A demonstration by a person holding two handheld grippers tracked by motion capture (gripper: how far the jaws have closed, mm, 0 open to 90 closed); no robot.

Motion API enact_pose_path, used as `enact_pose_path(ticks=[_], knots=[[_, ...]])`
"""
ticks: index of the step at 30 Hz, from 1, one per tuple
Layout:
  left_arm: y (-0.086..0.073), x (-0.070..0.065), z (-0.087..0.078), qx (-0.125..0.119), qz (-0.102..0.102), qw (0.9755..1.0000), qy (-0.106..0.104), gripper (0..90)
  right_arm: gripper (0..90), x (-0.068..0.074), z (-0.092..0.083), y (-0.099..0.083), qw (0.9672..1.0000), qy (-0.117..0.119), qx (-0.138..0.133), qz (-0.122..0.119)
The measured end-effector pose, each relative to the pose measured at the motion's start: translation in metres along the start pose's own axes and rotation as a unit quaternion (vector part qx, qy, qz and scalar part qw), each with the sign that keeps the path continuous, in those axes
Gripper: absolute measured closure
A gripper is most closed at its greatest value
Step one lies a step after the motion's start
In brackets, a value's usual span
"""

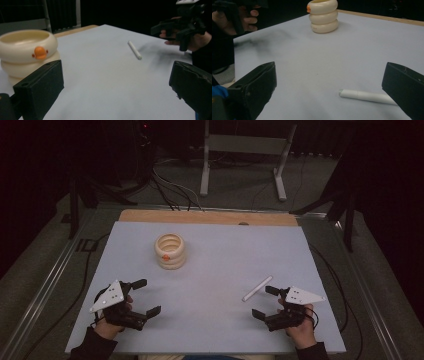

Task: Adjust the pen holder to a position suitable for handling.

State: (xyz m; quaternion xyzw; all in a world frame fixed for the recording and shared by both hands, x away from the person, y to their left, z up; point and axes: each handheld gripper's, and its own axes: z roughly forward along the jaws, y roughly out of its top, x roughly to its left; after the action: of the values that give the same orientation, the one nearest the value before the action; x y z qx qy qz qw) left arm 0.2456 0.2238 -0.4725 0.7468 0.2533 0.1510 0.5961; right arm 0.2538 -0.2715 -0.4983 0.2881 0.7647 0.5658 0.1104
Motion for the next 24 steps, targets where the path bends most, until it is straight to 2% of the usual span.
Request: enact_pose_path(ticks=[3, 6, 12, 19, 24], knots=[[0.008, 0.002, 0.000, 0.000, 0.006, 1.0000, 0.002, 0.2, 0.0, 0.000, 0.000, 0.000, 1.0000, 0.001, -0.002, 0.002], [0.015, 0.006, 0.000, -0.005, 0.000, 1.0000, -0.001, 0.2, 0.0, 0.000, 0.000, 0.000, 0.9999, 0.000, -0.009, 0.005], [0.028, 0.012, 0.002, 0.003, 0.004, 1.0000, -0.001, 0.2, 0.0, -0.003, -0.001, 0.000, 0.9999, -0.002, -0.013, 0.008], [0.043, 0.028, 0.007, 0.015, -0.009, 0.9999, 0.001, 0.1, 0.0, -0.002, 0.000, 0.000, 0.9999, -0.004, -0.013, 0.007], [0.052, 0.035, 0.012, 0.025, -0.001, 0.9997, 0.005, 0.2, 0.0, -0.003, 0.000, -0.001, 0.9999, -0.003, -0.011, 0.007]])
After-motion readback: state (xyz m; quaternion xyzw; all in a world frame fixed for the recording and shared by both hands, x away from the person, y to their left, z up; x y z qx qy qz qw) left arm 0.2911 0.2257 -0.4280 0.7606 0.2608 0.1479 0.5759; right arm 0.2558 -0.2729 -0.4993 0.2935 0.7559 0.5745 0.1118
